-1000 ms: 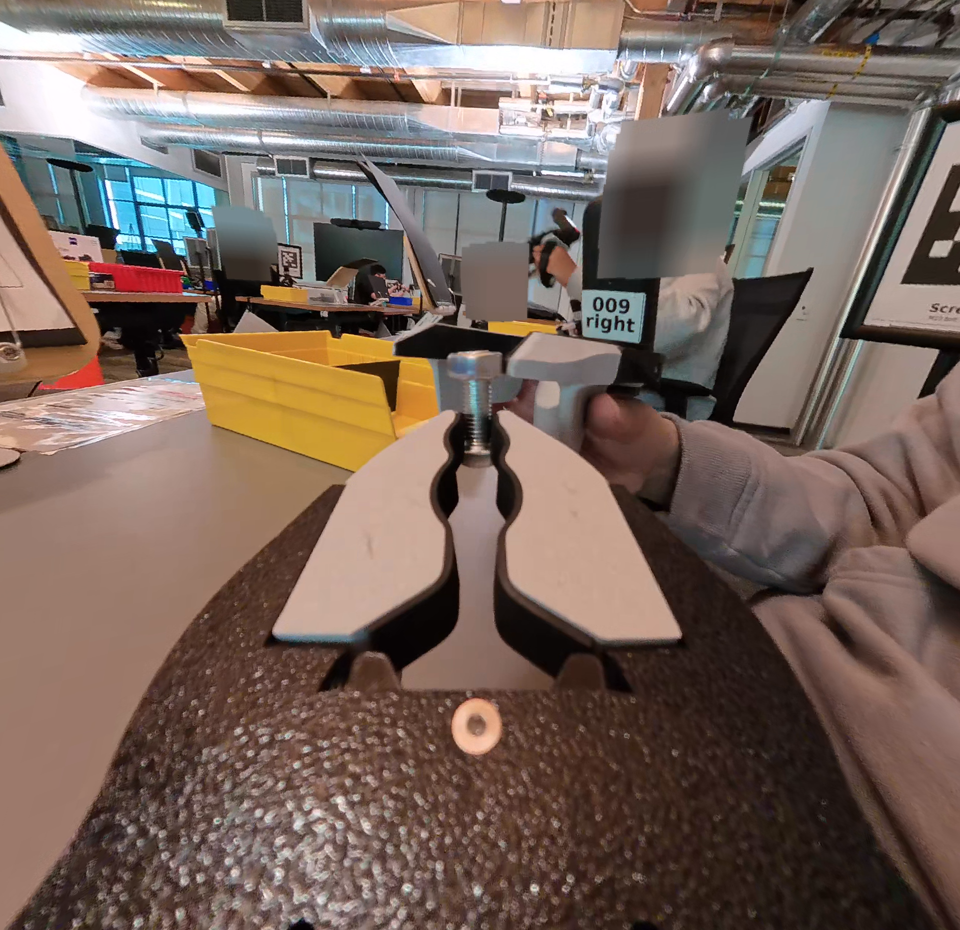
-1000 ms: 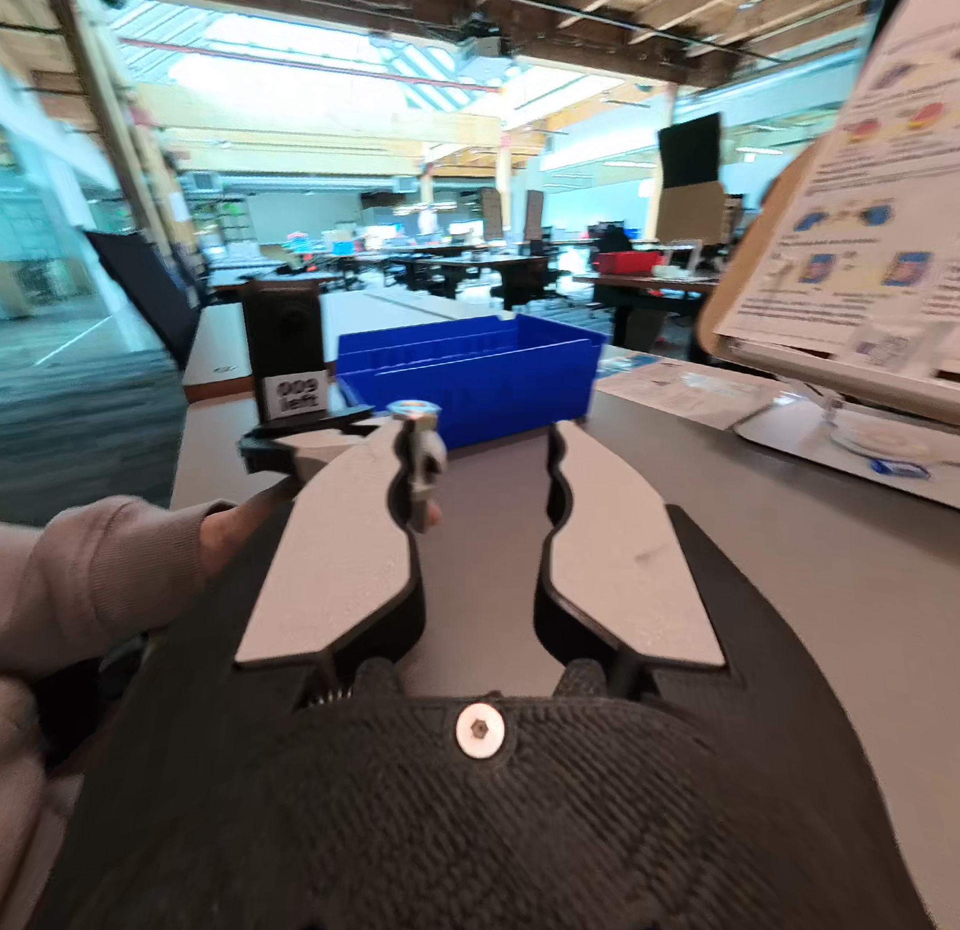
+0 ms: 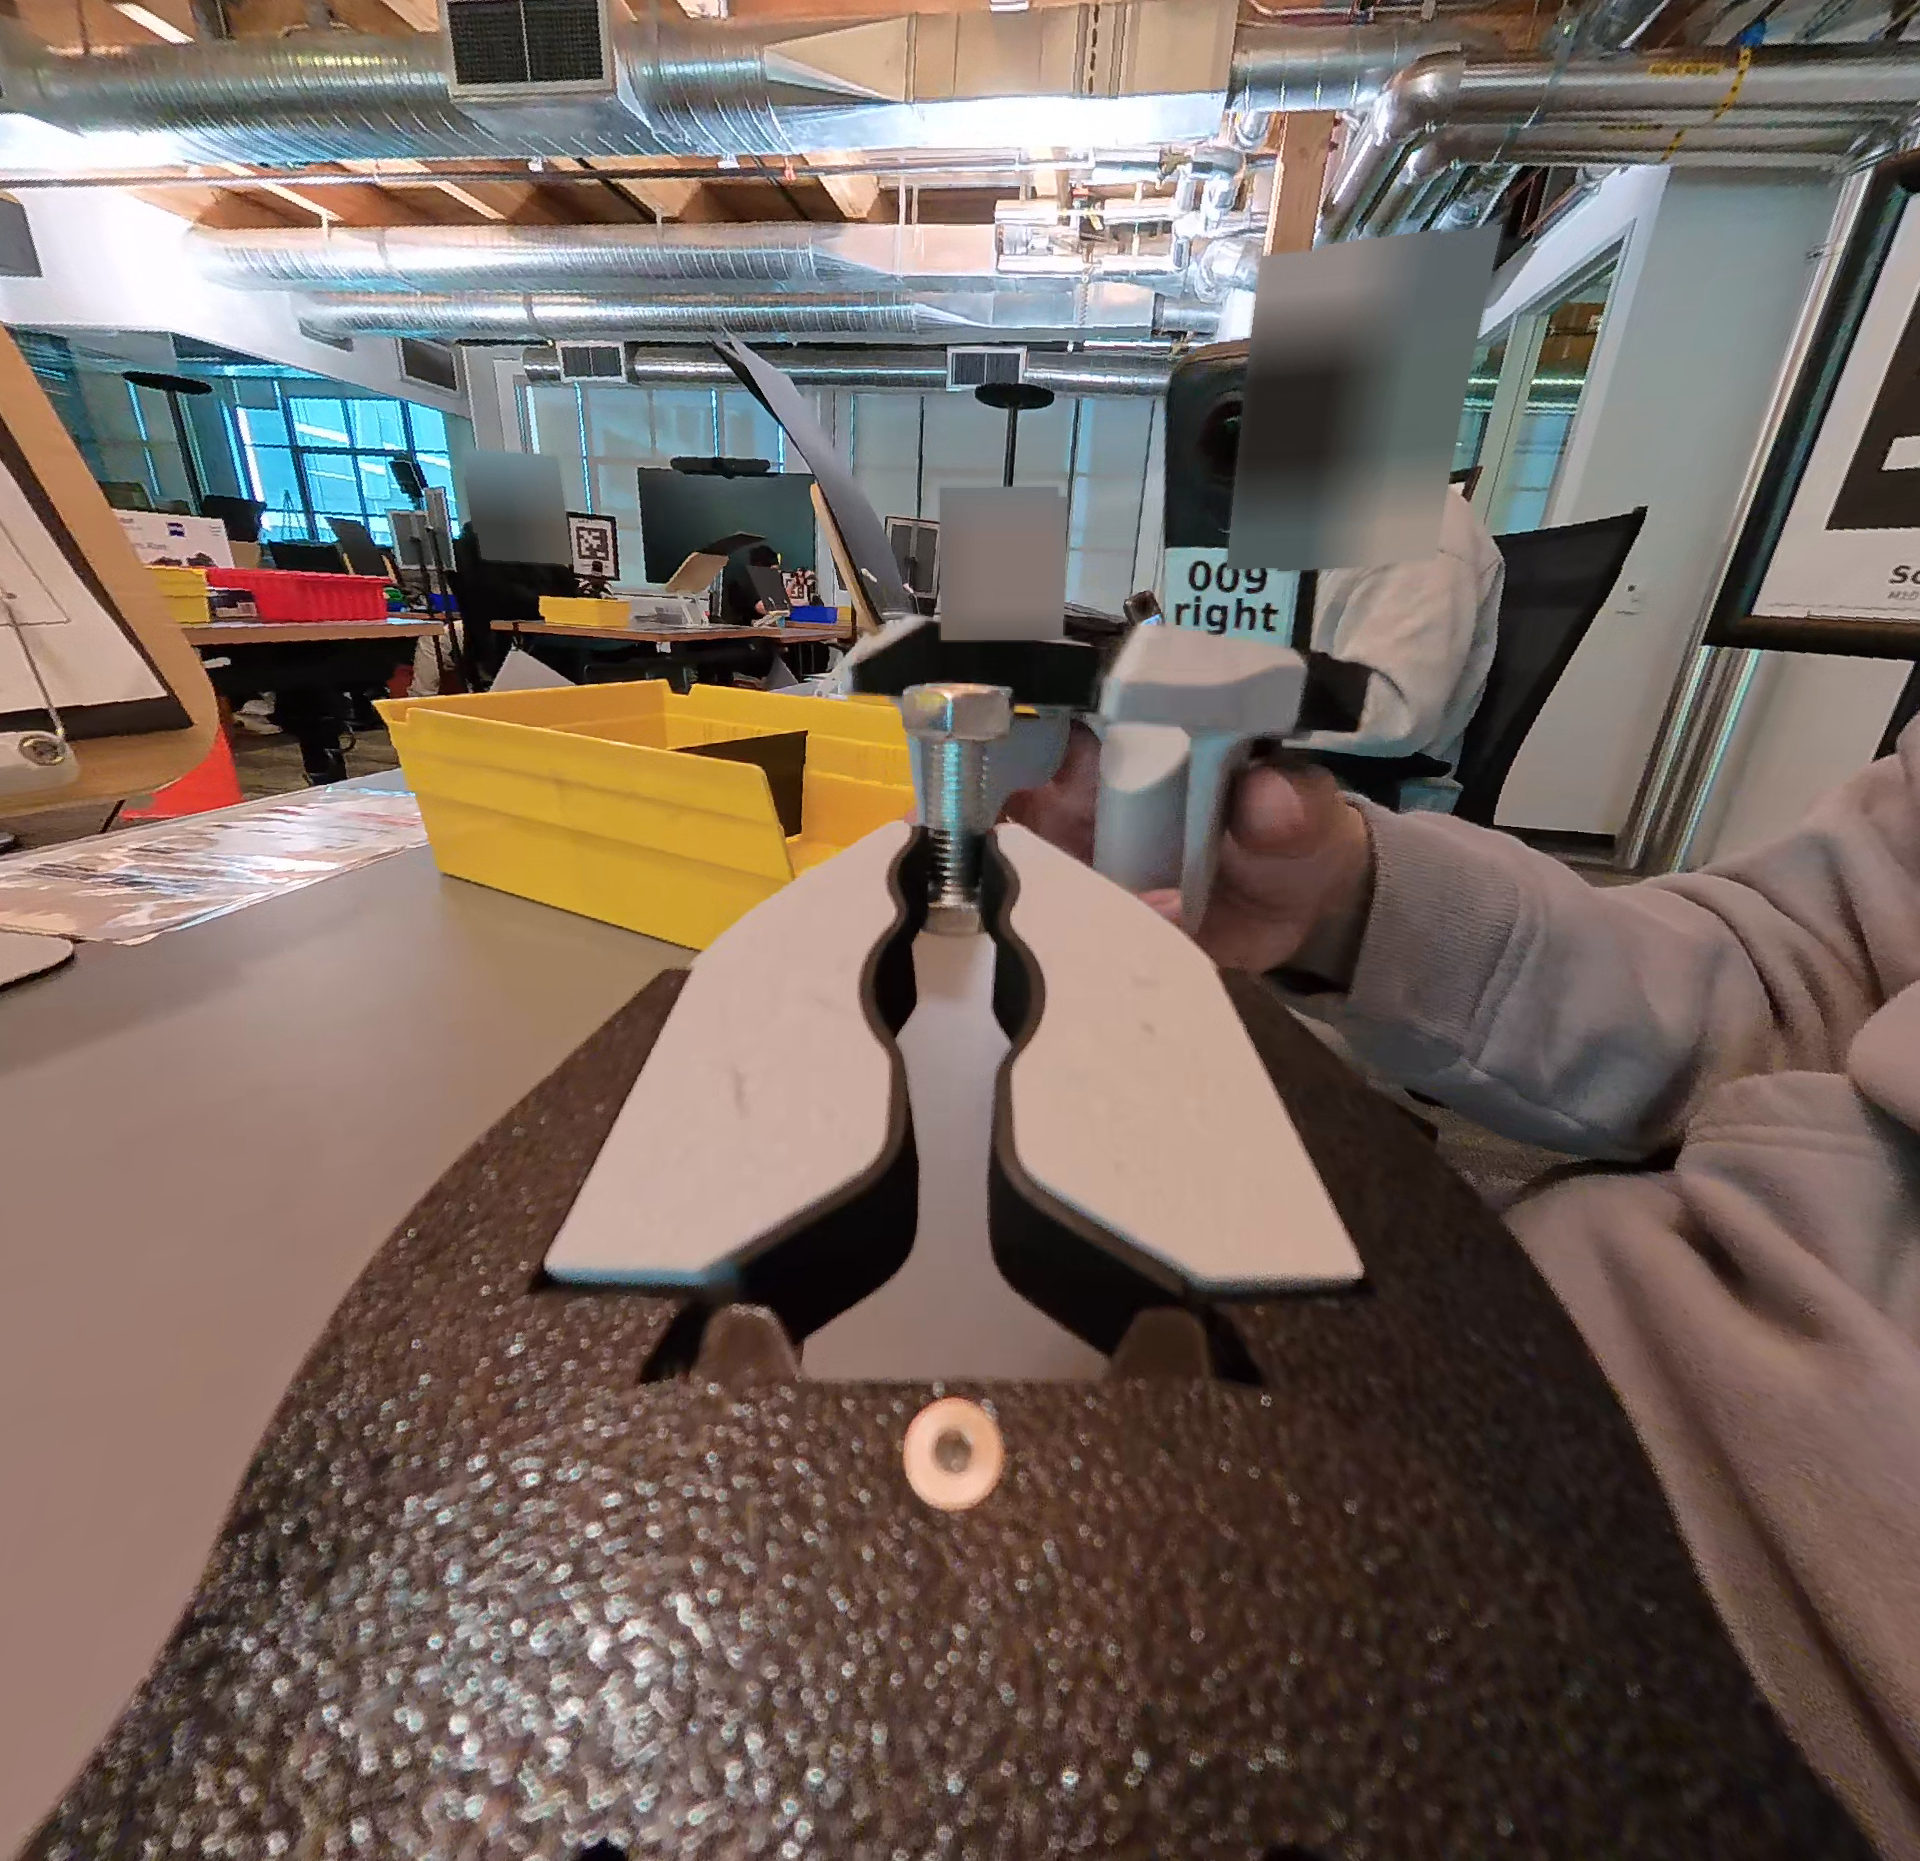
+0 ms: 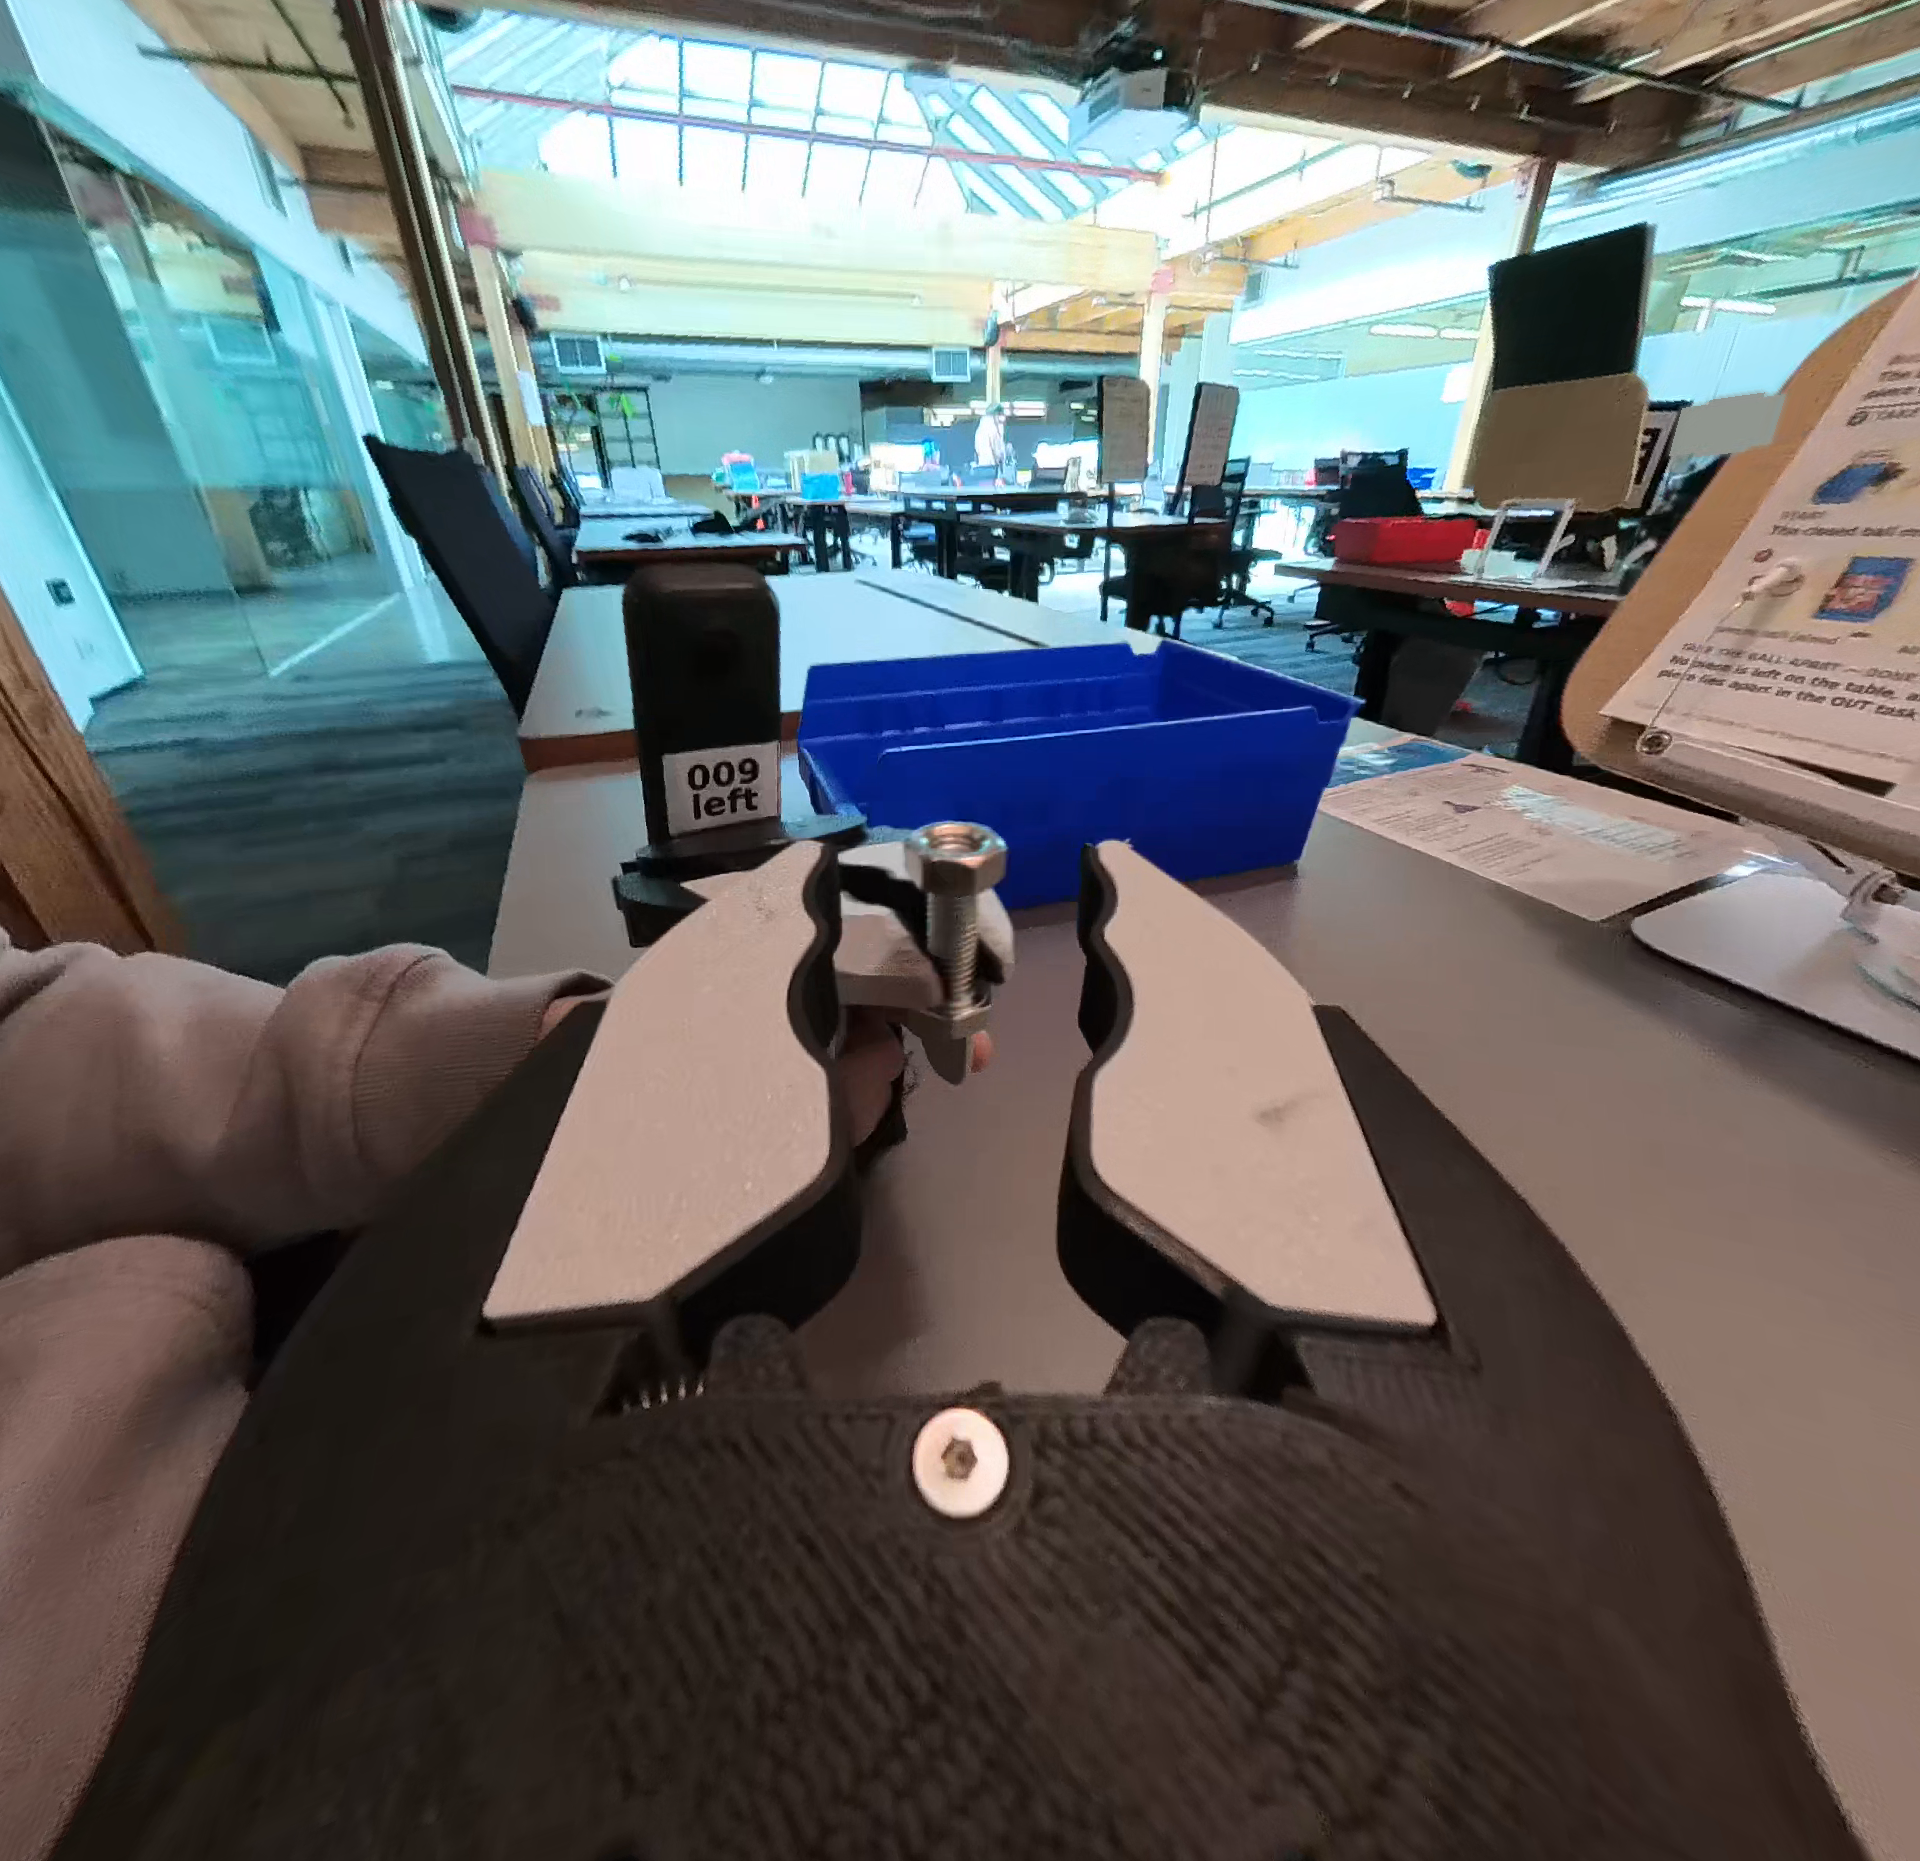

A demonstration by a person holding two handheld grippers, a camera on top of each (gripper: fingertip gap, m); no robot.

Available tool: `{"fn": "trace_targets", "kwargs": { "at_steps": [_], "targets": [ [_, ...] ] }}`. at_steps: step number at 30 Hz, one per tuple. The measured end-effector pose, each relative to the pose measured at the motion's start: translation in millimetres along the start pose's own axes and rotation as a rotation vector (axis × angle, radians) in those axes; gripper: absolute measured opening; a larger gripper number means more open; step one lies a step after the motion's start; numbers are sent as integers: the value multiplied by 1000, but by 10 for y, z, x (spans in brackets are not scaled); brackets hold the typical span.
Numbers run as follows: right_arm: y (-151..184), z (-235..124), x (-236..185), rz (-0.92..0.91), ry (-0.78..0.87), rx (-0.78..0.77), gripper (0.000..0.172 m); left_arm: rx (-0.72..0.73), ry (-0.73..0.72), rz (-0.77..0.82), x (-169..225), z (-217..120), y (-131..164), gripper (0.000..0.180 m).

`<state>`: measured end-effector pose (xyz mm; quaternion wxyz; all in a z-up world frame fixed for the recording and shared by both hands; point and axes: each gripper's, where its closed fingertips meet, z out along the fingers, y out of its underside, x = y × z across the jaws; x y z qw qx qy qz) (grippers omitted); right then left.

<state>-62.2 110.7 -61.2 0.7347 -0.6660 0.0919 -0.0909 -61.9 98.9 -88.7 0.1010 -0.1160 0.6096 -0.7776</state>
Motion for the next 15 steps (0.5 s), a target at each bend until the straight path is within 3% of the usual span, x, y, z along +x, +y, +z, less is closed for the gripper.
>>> {"fn": "trace_targets", "kwargs": {
  "at_steps": [6,9,15],
  "targets": [
    [17,86,-1,11,67,4,19,-7,-7,11,-4,2,6,8],
    [16,79,-10,-16,58,-5,19,-10,-4,14,1,6,10,8],
    [-29,-83,-200,63,-238,17,19,-6,152,12,241,46,5,9]
  ]
}}
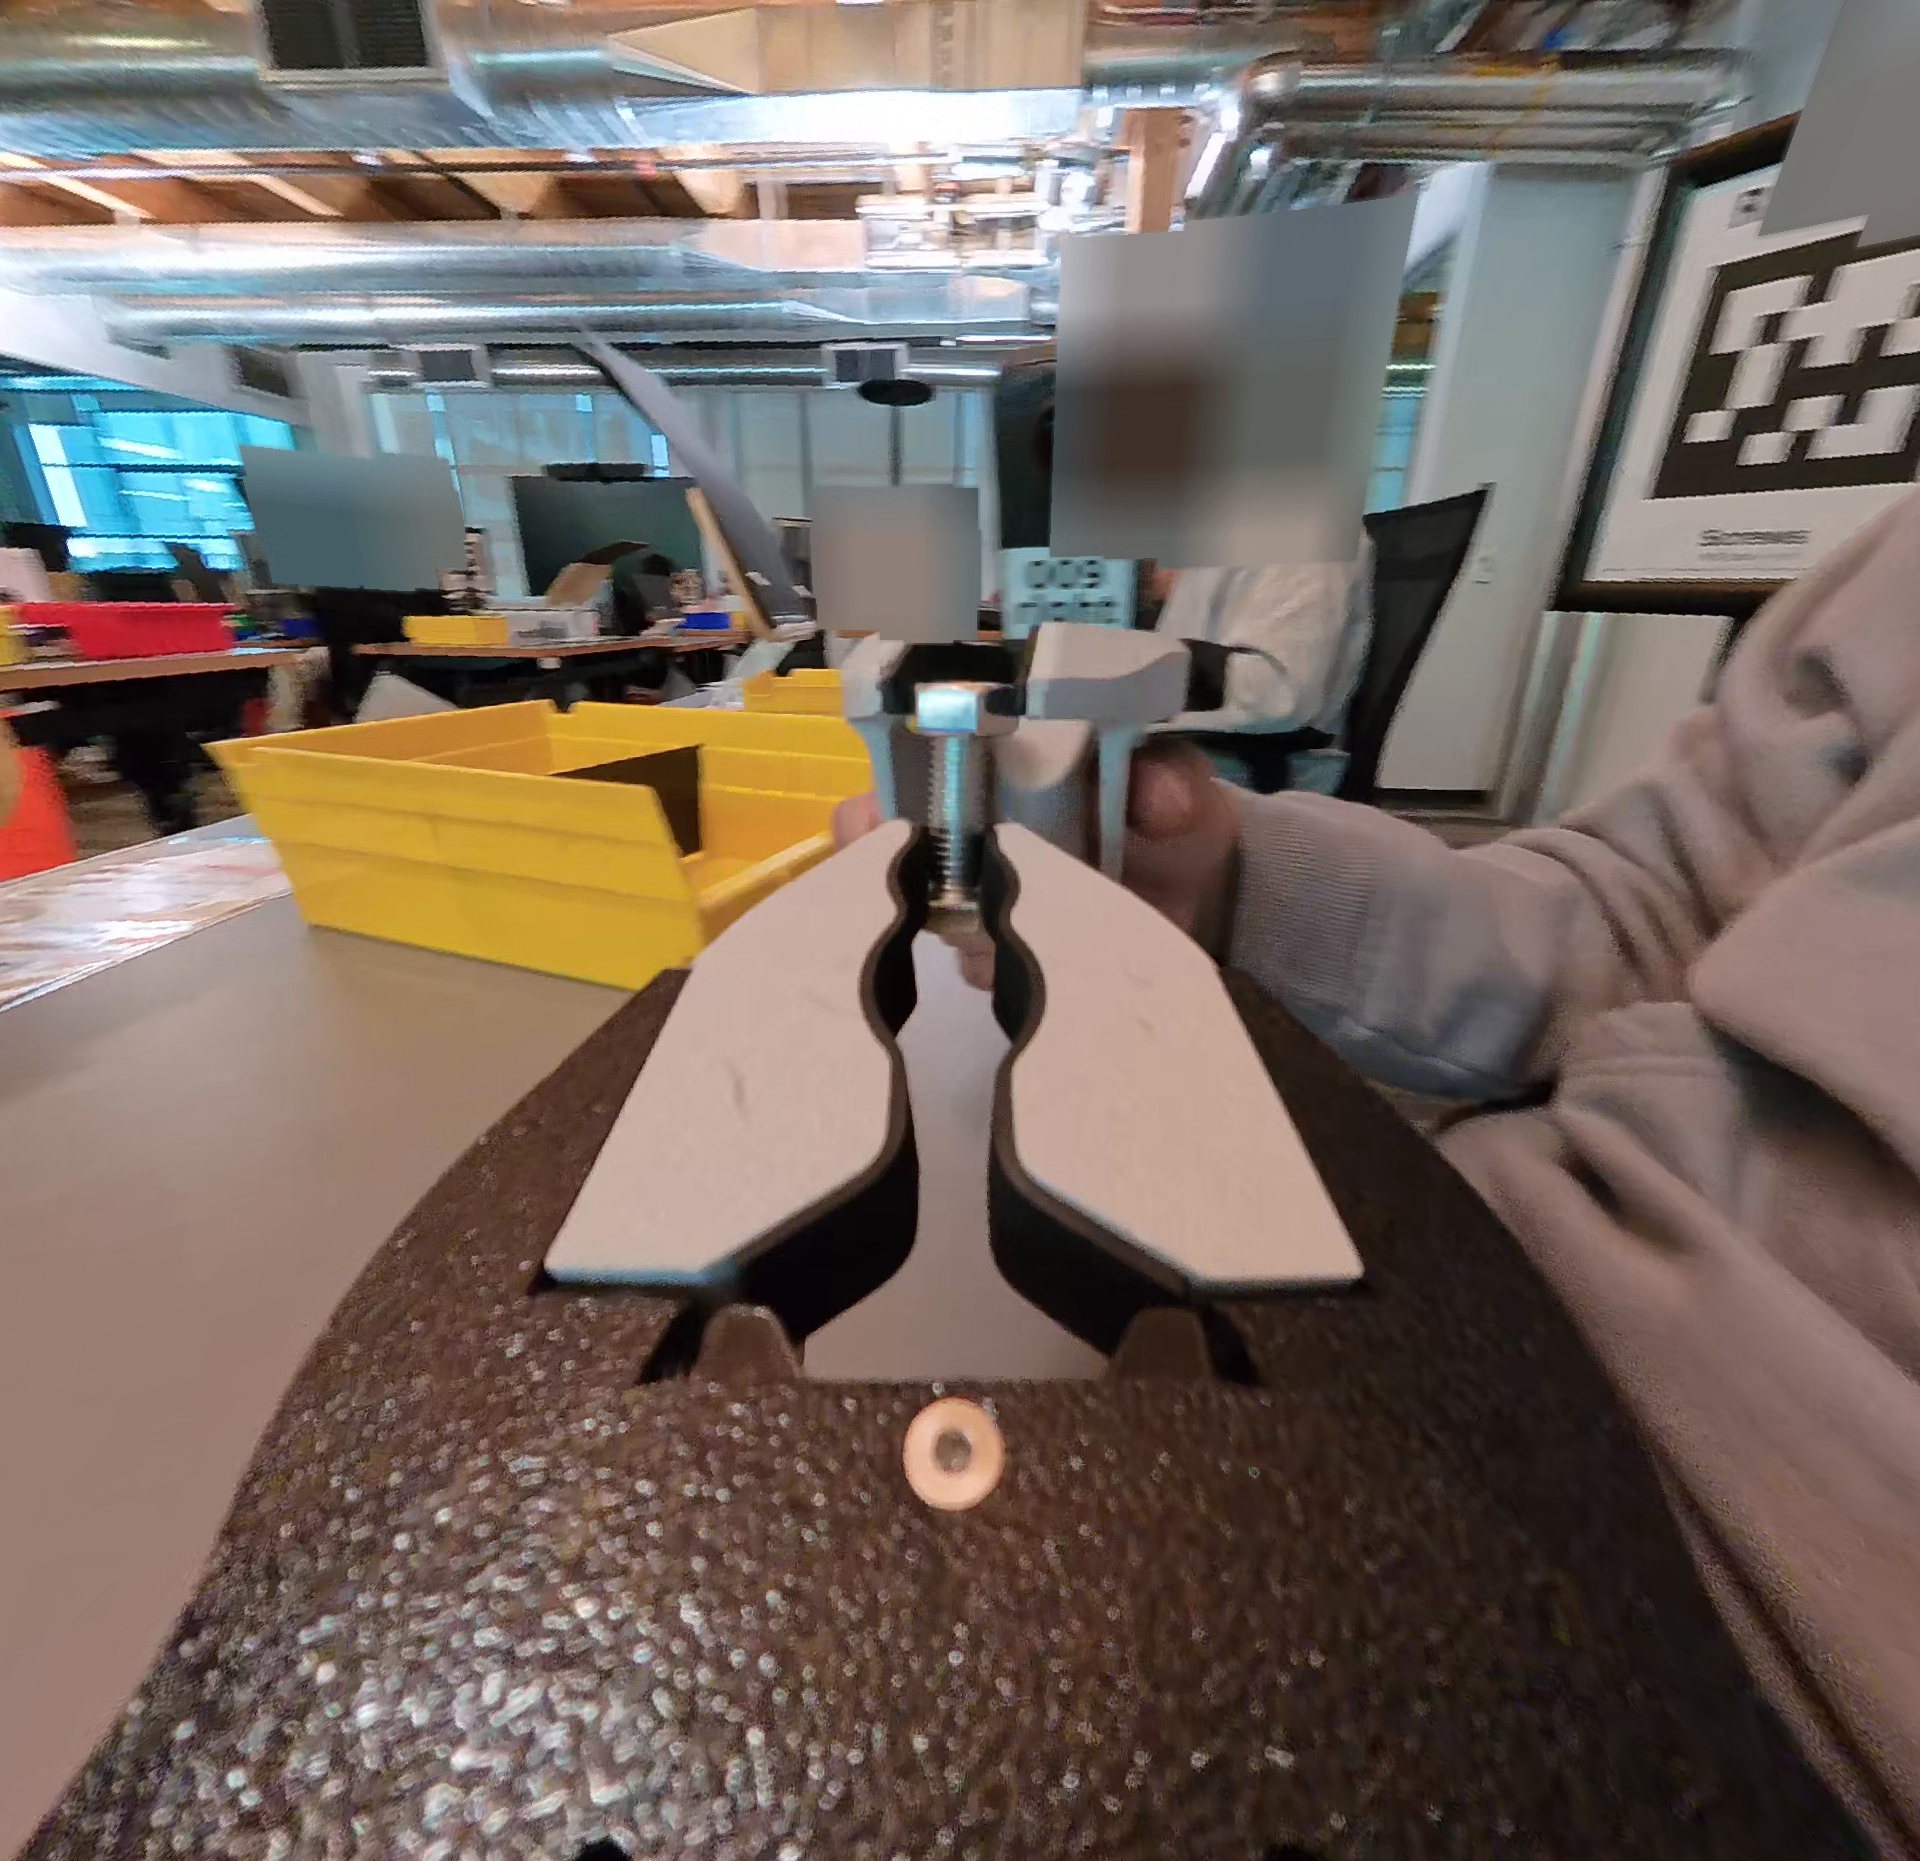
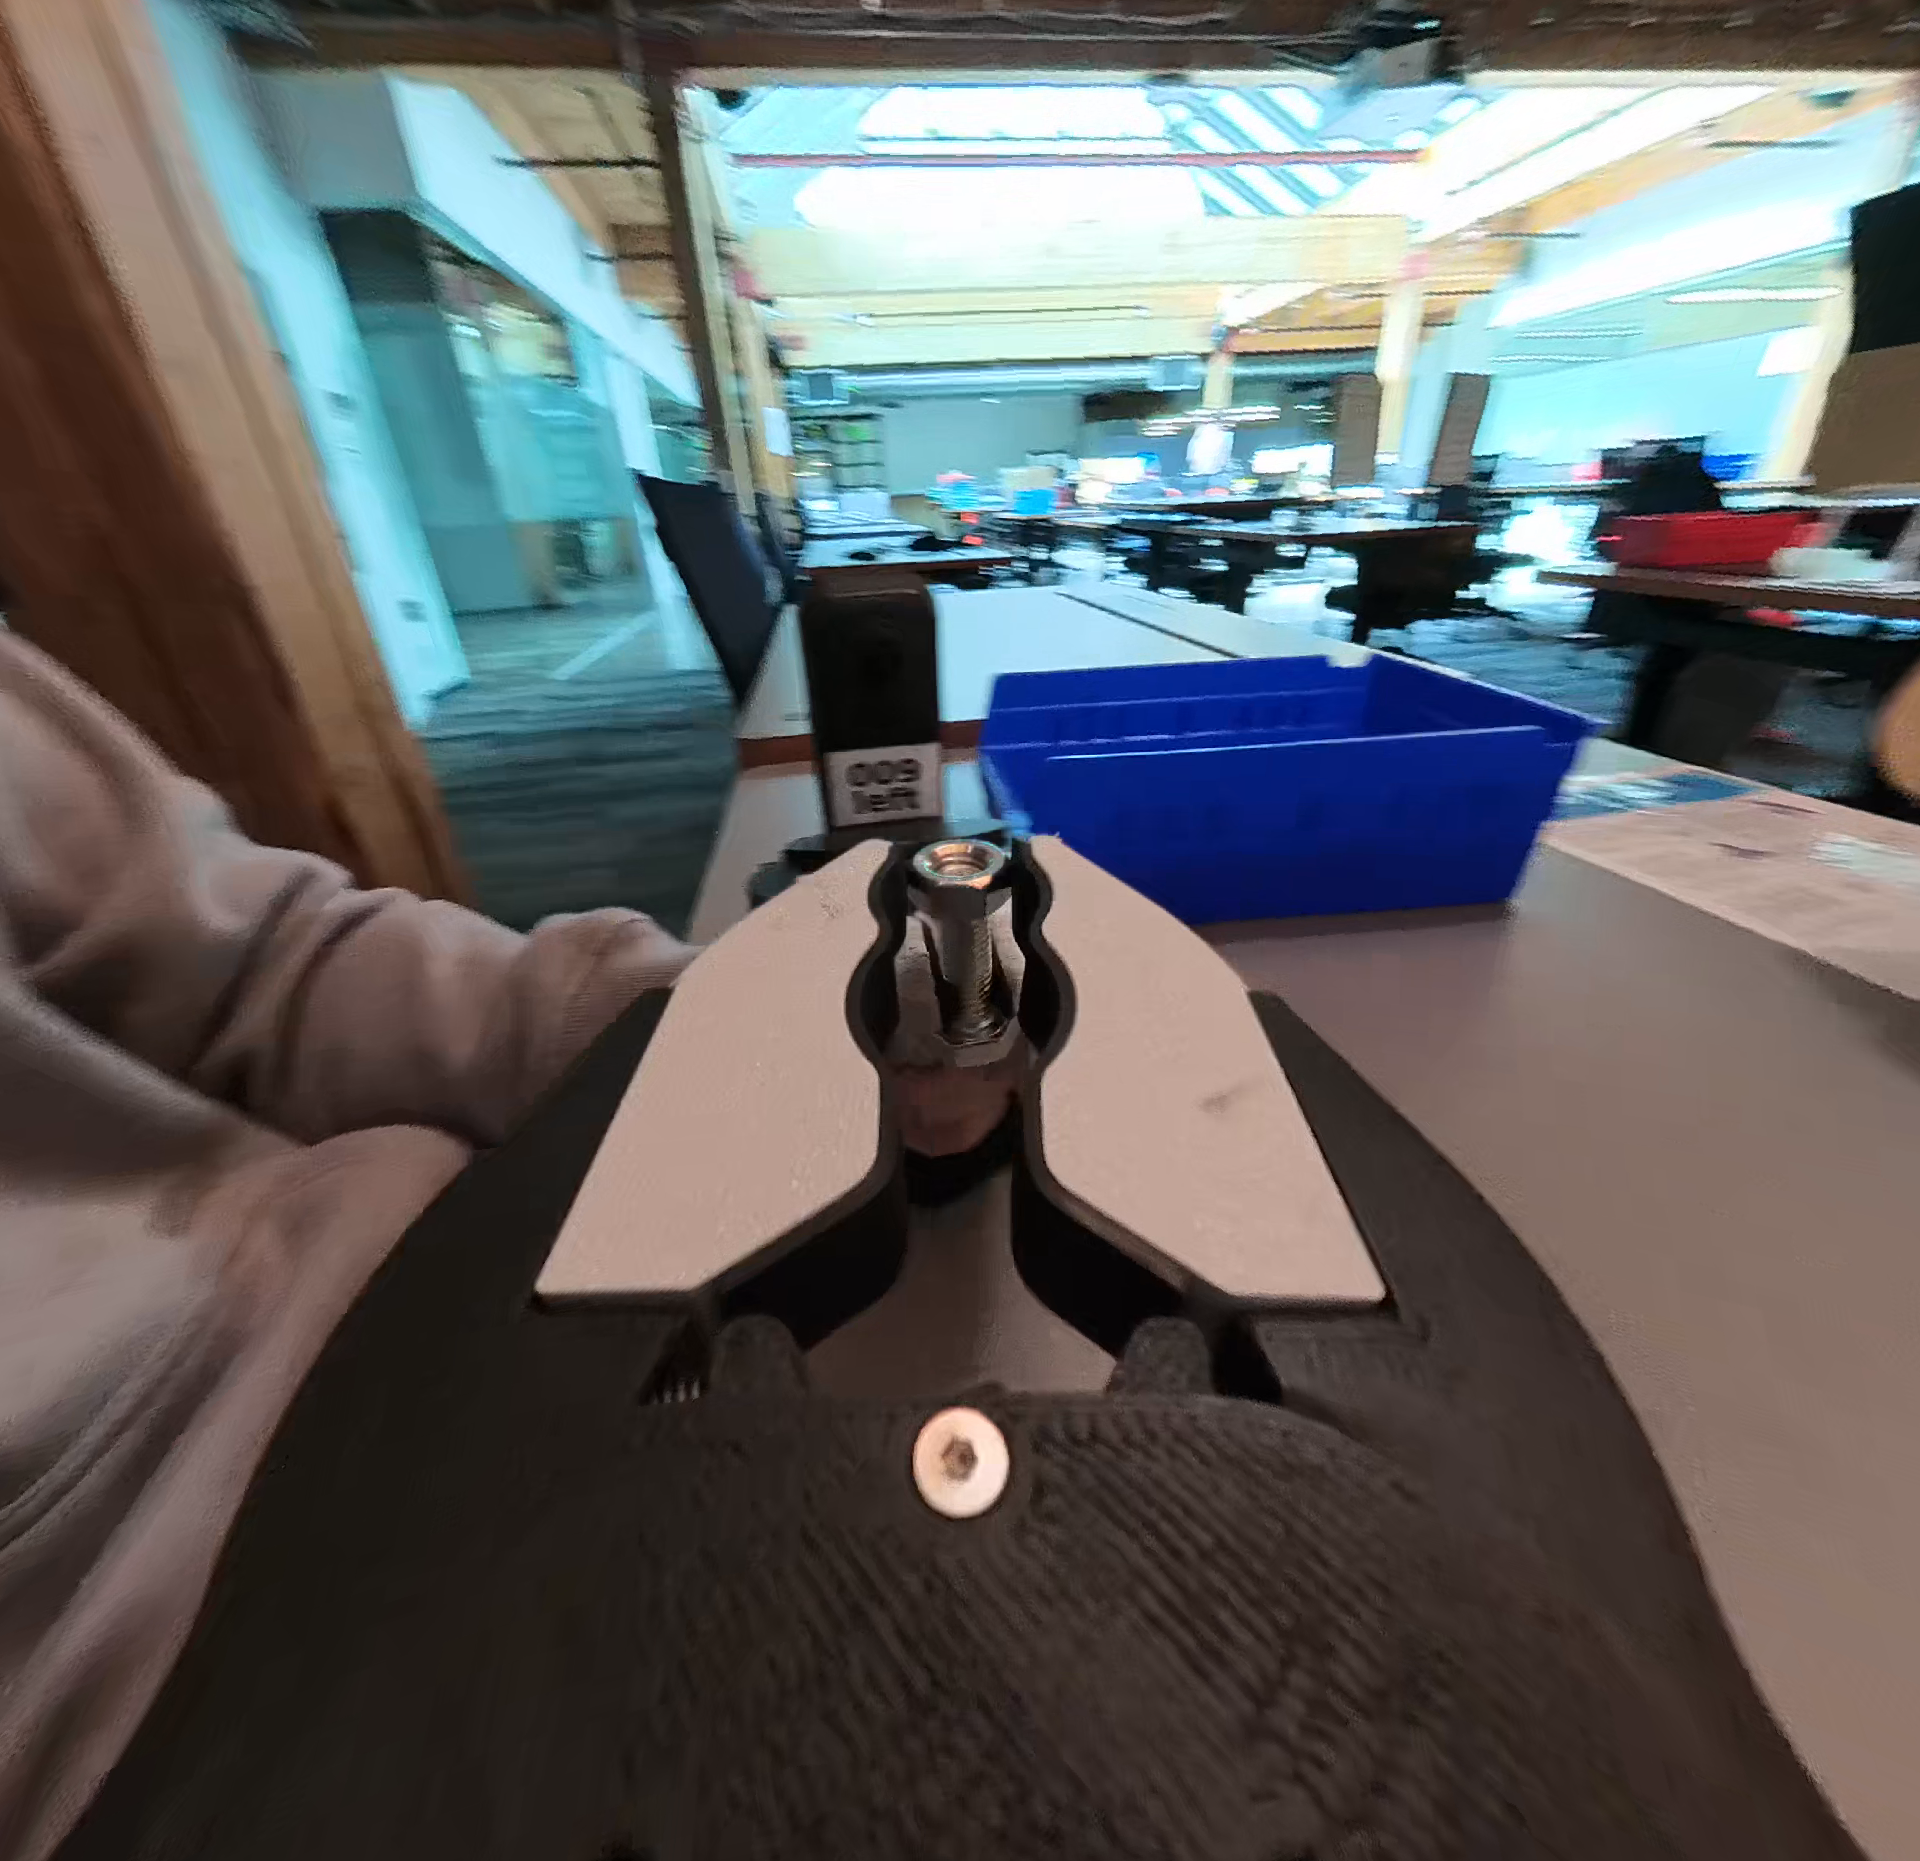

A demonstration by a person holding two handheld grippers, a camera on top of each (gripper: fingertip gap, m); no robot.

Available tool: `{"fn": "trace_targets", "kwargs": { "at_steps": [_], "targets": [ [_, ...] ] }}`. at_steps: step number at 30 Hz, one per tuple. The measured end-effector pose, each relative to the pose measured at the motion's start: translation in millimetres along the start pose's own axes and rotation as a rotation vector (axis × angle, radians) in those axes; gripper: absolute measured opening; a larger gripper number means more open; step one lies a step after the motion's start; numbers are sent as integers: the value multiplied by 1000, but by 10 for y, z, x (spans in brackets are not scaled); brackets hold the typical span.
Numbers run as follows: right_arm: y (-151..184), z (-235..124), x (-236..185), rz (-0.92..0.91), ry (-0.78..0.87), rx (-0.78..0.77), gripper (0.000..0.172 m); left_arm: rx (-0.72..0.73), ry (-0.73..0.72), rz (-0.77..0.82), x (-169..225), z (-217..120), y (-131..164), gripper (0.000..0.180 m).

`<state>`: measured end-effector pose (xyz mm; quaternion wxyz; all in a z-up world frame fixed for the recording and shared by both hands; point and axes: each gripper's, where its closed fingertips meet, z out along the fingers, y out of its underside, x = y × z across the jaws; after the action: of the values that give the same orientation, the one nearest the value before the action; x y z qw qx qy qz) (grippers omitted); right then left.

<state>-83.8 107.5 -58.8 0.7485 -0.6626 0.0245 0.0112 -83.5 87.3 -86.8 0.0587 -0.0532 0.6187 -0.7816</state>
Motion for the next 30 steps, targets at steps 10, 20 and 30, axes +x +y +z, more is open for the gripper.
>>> {"fn": "trace_targets", "kwargs": {
  "at_steps": [10,20,30],
  "targets": [
    [-93,-56,-140,32,-89,69,30,69,184,-76,231,8,-94,9],
    [-73,13,145,-68,196,8,49,62,-102,-30,-159,-96,-77,9],
    [9,133,147,-177,271,-49,17,30,-121,1,-164,-89,-41,9]
  ]
}}
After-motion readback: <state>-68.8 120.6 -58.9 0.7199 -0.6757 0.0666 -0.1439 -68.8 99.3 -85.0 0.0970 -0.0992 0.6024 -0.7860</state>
